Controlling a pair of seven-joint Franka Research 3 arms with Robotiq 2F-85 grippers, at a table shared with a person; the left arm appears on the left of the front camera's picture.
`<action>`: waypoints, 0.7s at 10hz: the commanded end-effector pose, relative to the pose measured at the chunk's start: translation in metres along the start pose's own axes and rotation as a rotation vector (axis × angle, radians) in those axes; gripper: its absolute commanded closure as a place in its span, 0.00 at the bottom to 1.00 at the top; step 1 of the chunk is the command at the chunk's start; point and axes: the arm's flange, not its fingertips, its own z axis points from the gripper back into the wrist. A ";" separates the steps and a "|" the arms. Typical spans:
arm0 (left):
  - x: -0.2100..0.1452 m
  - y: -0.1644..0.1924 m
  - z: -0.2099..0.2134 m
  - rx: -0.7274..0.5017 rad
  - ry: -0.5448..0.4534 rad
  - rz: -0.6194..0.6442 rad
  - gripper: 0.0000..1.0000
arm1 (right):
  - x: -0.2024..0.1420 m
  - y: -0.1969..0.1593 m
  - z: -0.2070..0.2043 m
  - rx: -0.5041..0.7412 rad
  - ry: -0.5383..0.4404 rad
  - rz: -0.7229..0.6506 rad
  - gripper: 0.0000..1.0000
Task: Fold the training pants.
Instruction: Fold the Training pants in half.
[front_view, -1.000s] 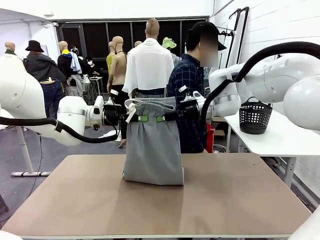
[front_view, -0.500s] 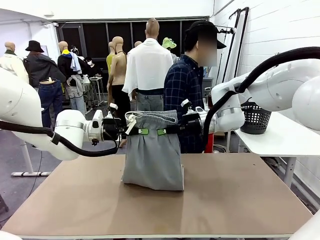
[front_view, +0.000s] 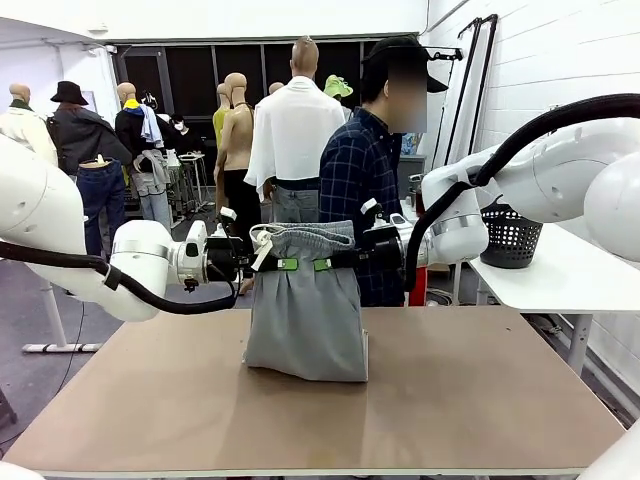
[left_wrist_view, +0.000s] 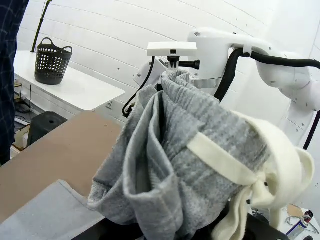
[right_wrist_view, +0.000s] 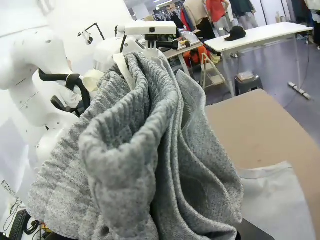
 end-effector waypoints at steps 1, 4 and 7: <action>-0.003 0.008 0.003 0.020 0.013 0.107 1.00 | -0.004 -0.010 -0.003 0.001 -0.008 -0.069 1.00; -0.030 0.038 0.023 0.025 -0.047 0.392 1.00 | -0.040 -0.031 -0.003 -0.011 -0.050 -0.255 1.00; -0.051 0.093 0.023 0.063 -0.038 0.539 1.00 | -0.070 -0.064 0.000 -0.052 -0.121 -0.387 1.00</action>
